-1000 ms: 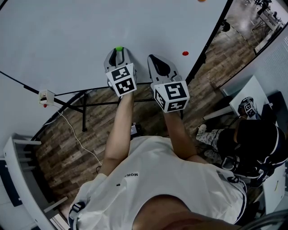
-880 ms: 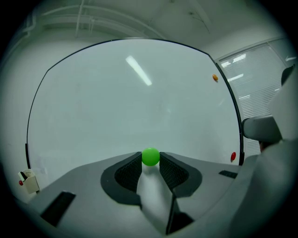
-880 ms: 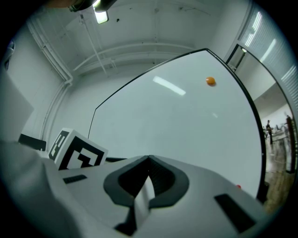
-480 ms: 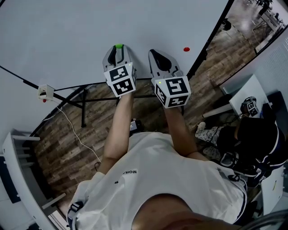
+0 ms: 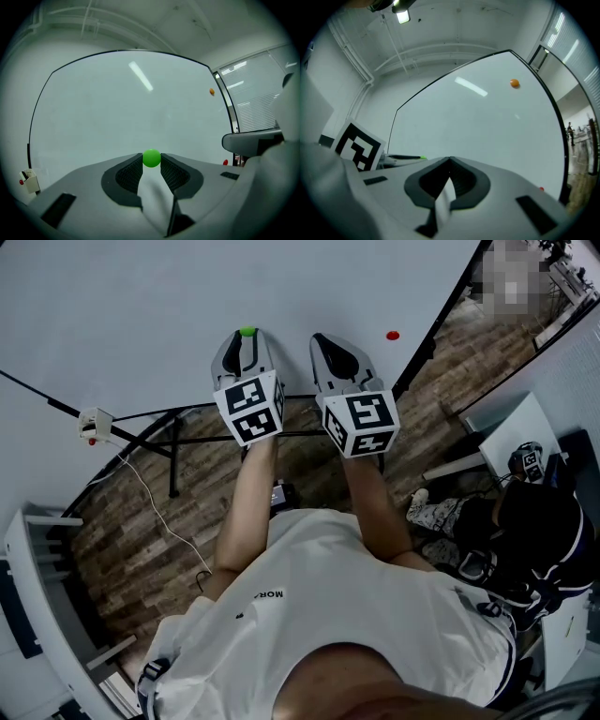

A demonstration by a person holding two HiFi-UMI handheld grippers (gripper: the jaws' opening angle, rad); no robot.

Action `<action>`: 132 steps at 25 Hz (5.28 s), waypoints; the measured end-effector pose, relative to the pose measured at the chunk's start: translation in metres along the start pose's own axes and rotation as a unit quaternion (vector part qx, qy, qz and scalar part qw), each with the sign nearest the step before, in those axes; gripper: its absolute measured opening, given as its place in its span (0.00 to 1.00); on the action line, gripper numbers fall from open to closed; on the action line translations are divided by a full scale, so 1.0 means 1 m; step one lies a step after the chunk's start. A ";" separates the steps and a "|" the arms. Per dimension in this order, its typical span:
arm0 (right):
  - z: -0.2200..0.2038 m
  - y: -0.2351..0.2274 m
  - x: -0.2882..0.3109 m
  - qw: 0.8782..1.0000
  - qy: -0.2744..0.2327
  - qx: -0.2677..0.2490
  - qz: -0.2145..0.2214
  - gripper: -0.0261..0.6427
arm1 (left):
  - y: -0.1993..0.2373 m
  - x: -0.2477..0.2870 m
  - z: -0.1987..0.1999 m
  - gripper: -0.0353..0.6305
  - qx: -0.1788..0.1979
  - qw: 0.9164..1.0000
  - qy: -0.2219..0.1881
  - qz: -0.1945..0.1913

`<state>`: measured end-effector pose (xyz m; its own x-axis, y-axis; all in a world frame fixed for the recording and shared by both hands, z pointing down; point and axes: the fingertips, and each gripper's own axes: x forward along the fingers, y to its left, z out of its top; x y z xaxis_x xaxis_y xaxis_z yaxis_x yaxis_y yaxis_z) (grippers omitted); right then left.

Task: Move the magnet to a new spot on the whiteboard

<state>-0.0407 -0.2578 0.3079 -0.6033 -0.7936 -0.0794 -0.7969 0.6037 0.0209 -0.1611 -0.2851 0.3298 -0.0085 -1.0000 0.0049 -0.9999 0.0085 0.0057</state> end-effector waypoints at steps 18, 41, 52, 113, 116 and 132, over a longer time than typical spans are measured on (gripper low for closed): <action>0.000 -0.002 0.004 1.000 0.001 0.000 0.002 0.06 | -0.009 -0.013 0.010 0.23 0.010 1.000 -0.015 -0.007; -0.011 -0.006 0.006 1.000 0.003 0.010 -0.008 0.06 | -0.013 -0.028 0.006 0.23 0.013 0.999 -0.025 -0.022; -0.013 0.002 -0.001 1.000 0.006 0.009 -0.007 0.06 | -0.017 -0.048 0.011 0.23 0.016 0.999 -0.035 -0.029; -0.017 0.023 -0.011 1.000 0.006 0.008 -0.007 0.06 | -0.014 -0.074 0.007 0.23 0.008 0.998 -0.040 -0.043; -0.016 0.023 -0.010 1.000 0.006 0.008 -0.006 0.06 | -0.012 -0.073 0.006 0.23 0.008 0.998 -0.038 -0.041; -0.014 0.025 -0.014 1.000 0.001 0.005 -0.003 0.06 | -0.011 -0.074 0.004 0.24 0.007 0.999 -0.037 -0.038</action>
<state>-0.0533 -0.2327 0.3236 -0.5984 -0.7975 -0.0772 -0.8003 0.5995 0.0101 -0.1496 -0.2113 0.3256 0.0667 -0.9954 -0.0694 -0.9978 -0.0661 -0.0102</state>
